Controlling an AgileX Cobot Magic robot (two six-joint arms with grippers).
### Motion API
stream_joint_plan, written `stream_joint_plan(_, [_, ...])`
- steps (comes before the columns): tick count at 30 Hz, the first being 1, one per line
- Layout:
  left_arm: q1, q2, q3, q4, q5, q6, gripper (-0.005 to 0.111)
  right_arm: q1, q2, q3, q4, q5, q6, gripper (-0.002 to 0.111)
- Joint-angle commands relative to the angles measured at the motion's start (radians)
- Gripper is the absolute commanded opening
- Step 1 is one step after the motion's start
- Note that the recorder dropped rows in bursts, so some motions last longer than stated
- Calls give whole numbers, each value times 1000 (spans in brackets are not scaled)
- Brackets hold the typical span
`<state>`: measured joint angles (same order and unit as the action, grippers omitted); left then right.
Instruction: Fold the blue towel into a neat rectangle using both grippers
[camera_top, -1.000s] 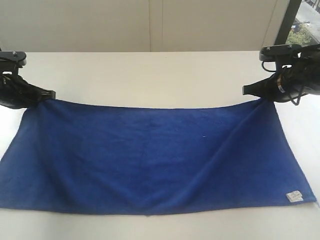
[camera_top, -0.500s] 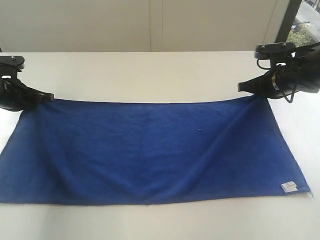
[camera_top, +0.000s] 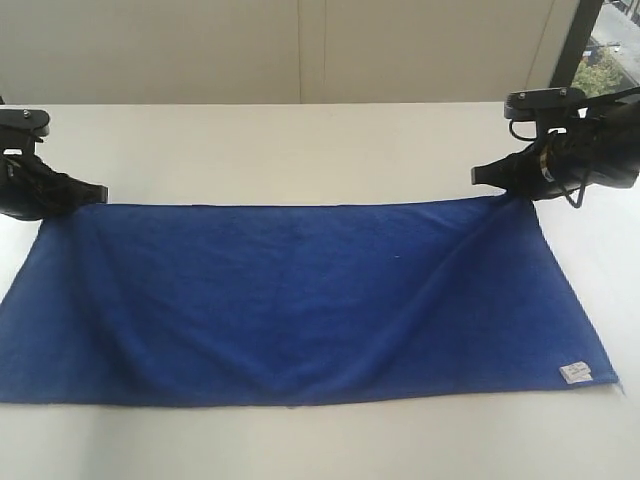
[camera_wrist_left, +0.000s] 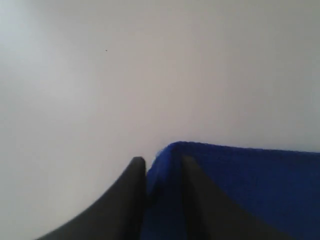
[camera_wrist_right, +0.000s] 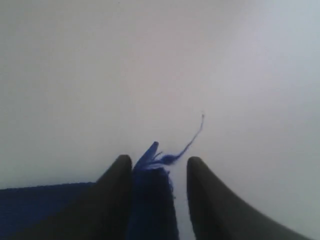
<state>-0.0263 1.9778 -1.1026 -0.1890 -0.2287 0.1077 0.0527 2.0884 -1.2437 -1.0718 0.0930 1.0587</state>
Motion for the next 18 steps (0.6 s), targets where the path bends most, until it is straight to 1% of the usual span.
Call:
stream_joint_plan(1, [3, -43, -4, -10, 30, 1, 63, -5, -32, -4, 1, 82, 1, 51])
stream_joint_plan(2, [3, -63, -4, -10, 43, 6, 66, -5, -47, -4, 1, 132, 8, 51])
stream_joint_plan(4, [3, -114, -4, -10, 81, 12, 67, -5, -87, -4, 17, 265, 23, 51])
stream_joint_plan(5, [3, -152, -4, -10, 115, 12, 67, -5, -121, -2, 66, 324, 3, 50])
stream_joint_plan(6, [3, -180, -4, -10, 148, 15, 66, -5, -145, 3, 125, 341, -53, 48])
stream_joint_plan(8, [3, -245, -4, -10, 263, 22, 55, -1, -194, 3, 376, 348, -319, 40])
stream_joint_plan(9, [3, -276, -4, -10, 350, 24, 45, 1, -214, 3, 526, 359, -469, 35])
stream_joint_plan(11, [3, -304, -4, 1, 447, 24, 33, 6, -234, 3, 689, 410, -650, 27])
stream_joint_plan(13, [3, -326, -4, 5, 535, 26, 20, 8, -253, 3, 800, 484, -769, 16])
stream_joint_plan(14, [3, -345, -4, 5, 614, 26, 6, 8, -276, 3, 864, 577, -849, 6])
stream_joint_plan(15, [3, -352, -4, 5, 646, 26, 0, 8, -287, 3, 878, 614, -868, 2])
stream_joint_plan(16, [3, -367, -4, 5, 727, 26, 0, 8, -310, 3, 915, 701, -918, 0])
stream_joint_plan(17, [3, -374, -4, 5, 760, 26, 0, 8, -322, 12, 931, 725, -938, 0])
stream_joint_plan(18, [3, -383, 4, 9, 847, 26, 0, 8, -356, 52, 976, 745, -976, 0])
